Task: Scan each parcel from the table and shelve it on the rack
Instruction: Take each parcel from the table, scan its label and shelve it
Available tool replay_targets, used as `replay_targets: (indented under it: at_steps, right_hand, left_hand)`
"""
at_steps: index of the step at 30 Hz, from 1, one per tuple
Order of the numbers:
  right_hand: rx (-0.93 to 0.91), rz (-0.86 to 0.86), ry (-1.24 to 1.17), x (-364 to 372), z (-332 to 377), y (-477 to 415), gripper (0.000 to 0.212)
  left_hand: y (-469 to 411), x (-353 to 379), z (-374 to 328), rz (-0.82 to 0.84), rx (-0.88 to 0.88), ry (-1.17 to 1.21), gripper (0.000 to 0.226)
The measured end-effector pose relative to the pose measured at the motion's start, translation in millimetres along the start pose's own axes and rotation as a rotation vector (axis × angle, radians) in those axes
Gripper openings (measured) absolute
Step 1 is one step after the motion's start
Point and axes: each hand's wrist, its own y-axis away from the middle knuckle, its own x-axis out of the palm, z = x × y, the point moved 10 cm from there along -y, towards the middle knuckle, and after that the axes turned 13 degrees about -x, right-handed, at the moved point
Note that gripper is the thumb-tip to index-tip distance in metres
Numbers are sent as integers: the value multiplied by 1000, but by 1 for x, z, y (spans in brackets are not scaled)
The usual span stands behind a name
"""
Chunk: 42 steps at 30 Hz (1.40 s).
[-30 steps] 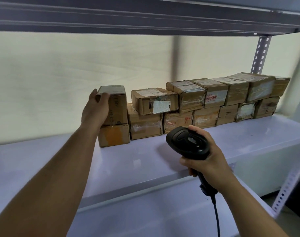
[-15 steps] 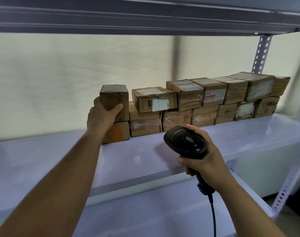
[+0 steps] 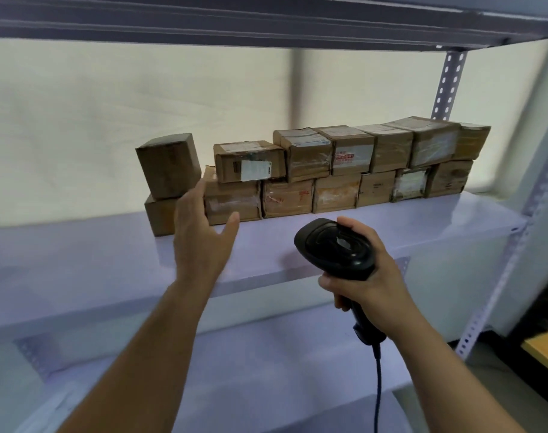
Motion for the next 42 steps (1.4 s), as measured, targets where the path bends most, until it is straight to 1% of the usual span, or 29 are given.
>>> replay_targets:
  at_steps: [2,6,10,16,21,27,30,34,42]
  right_hand:
    - [20,-21,-11,-17,0,13,81]
    - [62,-58,-3,-56,-3,44,81]
    - [86,-124,30,-104,3,80,82]
    - [128,-229,71,-186,11,143,80]
    - [129,-322,128,-257,26,193,79]
    - [150,-419,243,-335,52,253,83]
    - [160,-477,298,-367,62,279,83]
    - [164,-556,388,-404,76,306,85]
    - [239,-742,461,-467,86,362,84]
  left_hand:
    - [33,19,-13,62,65,10,63]
    - [91,66,-39,183,131,-8,51]
    - [145,118,-62,325,146,-76,56]
    - [222,186,-98,504,123,-177,56]
    - [291,238,-140,655,132,-102,58]
    - [371,292,-203,801,166,-11,58]
    - [404,313,-237,857,216,24,59]
    - [441,337,-272,946,278,87,58]
    - [512,396,-315,1145,316,139,58]
